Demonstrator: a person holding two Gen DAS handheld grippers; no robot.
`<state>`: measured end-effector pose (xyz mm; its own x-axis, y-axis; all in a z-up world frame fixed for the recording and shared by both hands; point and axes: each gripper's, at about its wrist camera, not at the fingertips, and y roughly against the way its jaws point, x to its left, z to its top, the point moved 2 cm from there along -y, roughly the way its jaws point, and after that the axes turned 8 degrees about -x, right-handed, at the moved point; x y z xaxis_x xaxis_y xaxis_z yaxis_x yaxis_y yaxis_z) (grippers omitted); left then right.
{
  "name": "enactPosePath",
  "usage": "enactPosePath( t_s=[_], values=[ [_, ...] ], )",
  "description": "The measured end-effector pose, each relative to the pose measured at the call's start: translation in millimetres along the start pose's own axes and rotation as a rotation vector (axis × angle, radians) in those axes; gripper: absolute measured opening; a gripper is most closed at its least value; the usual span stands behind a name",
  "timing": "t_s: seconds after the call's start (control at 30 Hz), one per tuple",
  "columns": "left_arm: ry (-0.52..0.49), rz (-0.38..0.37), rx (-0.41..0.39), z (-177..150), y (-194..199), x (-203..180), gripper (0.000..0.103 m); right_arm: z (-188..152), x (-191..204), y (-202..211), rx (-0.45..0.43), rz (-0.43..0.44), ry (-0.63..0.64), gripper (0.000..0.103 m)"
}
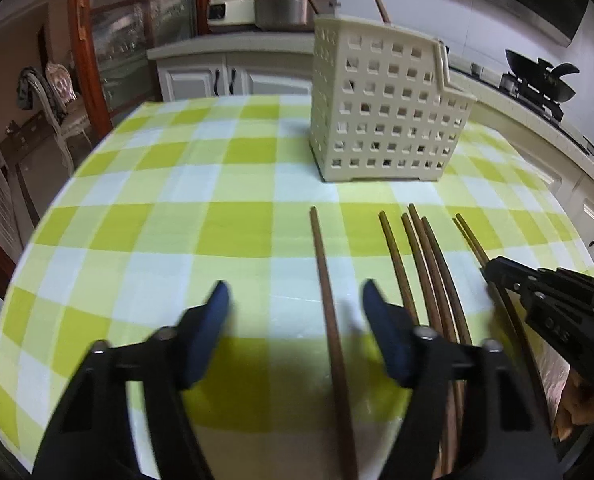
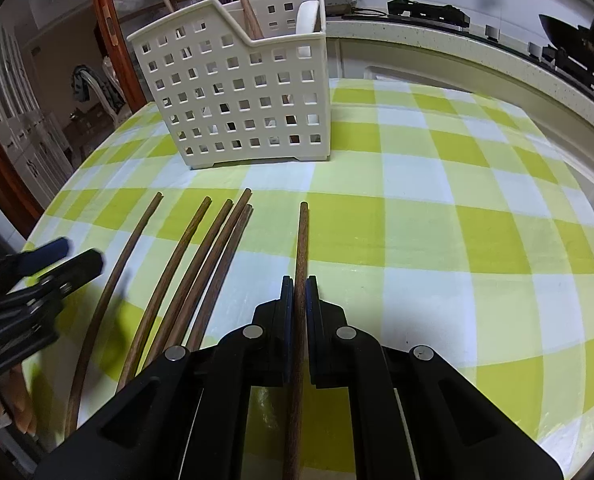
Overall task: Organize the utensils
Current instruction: 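Grasp a brown chopstick with the right tool while the left tool grasps another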
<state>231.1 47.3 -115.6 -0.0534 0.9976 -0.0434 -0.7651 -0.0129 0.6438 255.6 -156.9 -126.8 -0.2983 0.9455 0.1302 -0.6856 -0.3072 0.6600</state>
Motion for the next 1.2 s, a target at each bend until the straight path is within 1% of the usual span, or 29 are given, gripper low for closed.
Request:
enactPosePath(
  t_s=[0.03, 0.1, 0.27, 0.33, 0.5, 0.57, 0.6, 0.7, 0.77, 1.03, 1.1, 1.2],
  values=[
    [0.005, -0.006, 0.015, 0.7, -4.6, -0.7, 0.050, 0.1, -0.7, 0.7, -0.001, 0.003, -0.002, 0.006],
    [0.007, -0.007, 0.028, 1.3, -9.9, -2.2, 0.047, 0.5, -3.6, 3.3, -0.006, 0.009, -0.008, 0.006],
    [-0.020, -0.008, 0.054, 0.2, -20.1, -10.3, 0.031, 0.8, -11.2, 6.4, -0.014, 0.018, -0.029, 0.006],
    [-0.028, -0.009, 0.065, -0.6, -24.2, -12.4, 0.021, 1.1, -12.1, 6.8, -0.015, 0.021, -0.033, 0.006],
    [-0.051, -0.003, 0.064, -0.2, -29.5, -16.2, 0.017, 1.0, -12.6, 7.9, -0.017, 0.026, -0.034, 0.006],
    [-0.065, 0.004, 0.063, 1.1, -30.8, -17.9, 0.013, 0.7, -12.7, 7.6, -0.016, 0.025, -0.033, 0.006],
    [-0.078, 0.011, 0.062, 1.5, -31.2, -19.3, 0.008, 0.5, -12.5, 7.6, -0.015, 0.024, -0.032, 0.006],
    [-0.116, 0.023, 0.055, 0.5, -31.0, -24.8, 0.007, 0.2, -12.4, 7.1, -0.013, 0.021, -0.031, 0.006],
    [-0.121, 0.021, 0.049, 0.0, -30.4, -25.3, 0.007, 0.0, -12.8, 6.0, -0.009, 0.018, -0.032, 0.006],
    [-0.089, -0.010, 0.040, 0.1, -29.8, -20.4, 0.006, -0.8, -9.9, 4.2, -0.002, 0.015, -0.023, 0.006],
    [-0.078, -0.020, 0.039, 0.1, -27.8, -19.4, 0.006, 0.0, -9.6, 5.5, -0.010, 0.015, -0.024, 0.006],
    [-0.066, -0.035, 0.014, 3.4, -16.3, -18.4, 0.006, 3.5, -8.8, 11.6, -0.035, 0.021, -0.026, 0.006]
  ],
)
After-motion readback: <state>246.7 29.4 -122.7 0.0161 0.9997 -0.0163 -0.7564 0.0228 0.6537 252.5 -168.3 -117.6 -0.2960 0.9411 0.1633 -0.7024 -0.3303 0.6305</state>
